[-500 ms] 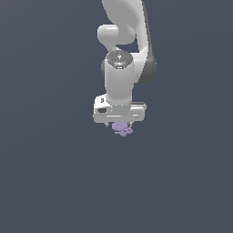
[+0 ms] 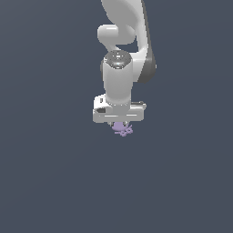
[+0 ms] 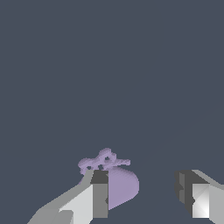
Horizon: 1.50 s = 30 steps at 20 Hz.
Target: Pick up the object and move it to a goal position.
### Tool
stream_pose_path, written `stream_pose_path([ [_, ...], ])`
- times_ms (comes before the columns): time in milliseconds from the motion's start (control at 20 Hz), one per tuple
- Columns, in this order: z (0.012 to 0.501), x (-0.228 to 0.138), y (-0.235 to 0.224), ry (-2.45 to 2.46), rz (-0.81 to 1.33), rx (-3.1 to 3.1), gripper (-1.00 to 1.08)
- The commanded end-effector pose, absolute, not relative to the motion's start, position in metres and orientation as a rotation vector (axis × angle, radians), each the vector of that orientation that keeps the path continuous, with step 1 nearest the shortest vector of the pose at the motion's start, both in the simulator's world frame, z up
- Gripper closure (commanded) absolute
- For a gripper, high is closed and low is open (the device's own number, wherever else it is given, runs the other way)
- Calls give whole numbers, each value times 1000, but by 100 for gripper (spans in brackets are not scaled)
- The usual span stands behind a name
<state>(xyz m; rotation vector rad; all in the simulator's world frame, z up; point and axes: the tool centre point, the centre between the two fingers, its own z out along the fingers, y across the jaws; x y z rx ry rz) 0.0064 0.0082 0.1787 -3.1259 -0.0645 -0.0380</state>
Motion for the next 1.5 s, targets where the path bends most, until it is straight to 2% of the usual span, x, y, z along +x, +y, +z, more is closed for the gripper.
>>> stream_pose_path([
  [0,179,6,8,-63,-36,-3126,-20],
  [600,165,11,10,105,68,-3129,-20],
  [1450,117,18,20,724,435,-3118,-20],
])
